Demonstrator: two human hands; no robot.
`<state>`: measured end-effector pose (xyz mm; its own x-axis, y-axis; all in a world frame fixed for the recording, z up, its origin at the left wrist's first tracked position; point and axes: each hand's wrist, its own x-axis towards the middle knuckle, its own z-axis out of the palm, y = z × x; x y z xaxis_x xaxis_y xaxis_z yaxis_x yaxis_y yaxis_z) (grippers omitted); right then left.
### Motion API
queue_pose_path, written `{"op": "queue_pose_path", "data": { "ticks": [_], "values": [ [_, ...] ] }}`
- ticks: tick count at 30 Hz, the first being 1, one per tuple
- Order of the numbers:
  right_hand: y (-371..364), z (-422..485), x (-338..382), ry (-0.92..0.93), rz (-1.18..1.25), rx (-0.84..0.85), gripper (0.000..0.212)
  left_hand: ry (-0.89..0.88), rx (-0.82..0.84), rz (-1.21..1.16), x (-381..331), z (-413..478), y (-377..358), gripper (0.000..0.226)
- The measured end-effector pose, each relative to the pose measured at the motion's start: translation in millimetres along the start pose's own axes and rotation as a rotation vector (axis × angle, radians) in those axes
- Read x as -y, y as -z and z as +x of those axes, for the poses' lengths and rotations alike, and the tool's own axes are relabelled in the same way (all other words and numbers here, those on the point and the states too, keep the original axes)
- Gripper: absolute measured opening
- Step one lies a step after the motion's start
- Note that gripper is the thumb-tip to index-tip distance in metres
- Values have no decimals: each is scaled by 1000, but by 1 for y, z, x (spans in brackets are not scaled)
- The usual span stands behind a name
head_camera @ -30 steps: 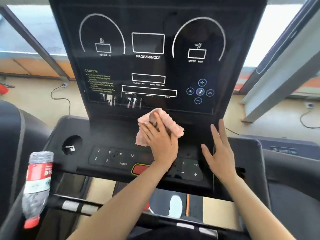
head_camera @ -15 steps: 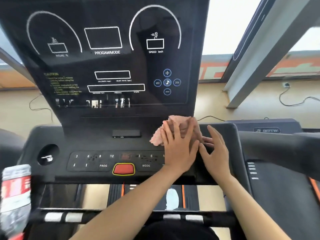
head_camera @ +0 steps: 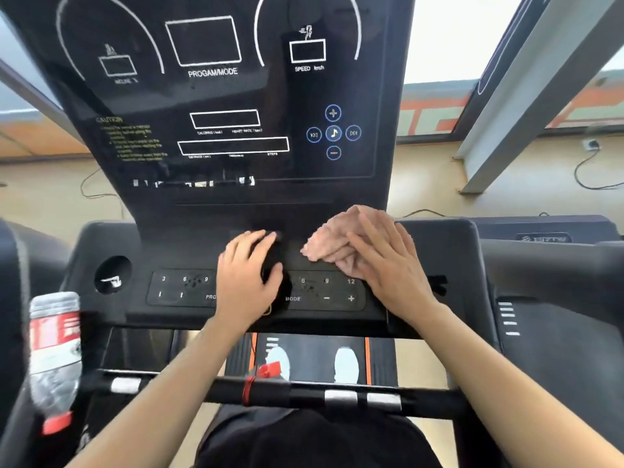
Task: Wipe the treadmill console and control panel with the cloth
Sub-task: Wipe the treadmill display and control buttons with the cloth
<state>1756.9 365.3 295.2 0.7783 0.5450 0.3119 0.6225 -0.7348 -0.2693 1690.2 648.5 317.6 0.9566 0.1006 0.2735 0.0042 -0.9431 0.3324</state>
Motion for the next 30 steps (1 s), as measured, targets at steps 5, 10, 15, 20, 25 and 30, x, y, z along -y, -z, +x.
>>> {"op": "queue_pose_path", "data": {
  "ticks": [5,10,15,20,25,30],
  "values": [
    [-10,10,-16,71,-145,128,59,174,122,85,32,-10,13,69],
    [-22,23,9,101,-129,153,57,103,209,-16,48,-7,19,70],
    [-46,44,59,30,25,132,58,13,319,-171,75,-2,37,68],
    [-62,68,107,21,58,132,61,71,309,-291,110,-8,59,61],
    [-80,91,140,93,-16,118,66,249,119,-259,164,-29,79,54],
    [-95,116,172,168,-192,195,78,399,82,-182,203,-61,88,77]
  ]
}}
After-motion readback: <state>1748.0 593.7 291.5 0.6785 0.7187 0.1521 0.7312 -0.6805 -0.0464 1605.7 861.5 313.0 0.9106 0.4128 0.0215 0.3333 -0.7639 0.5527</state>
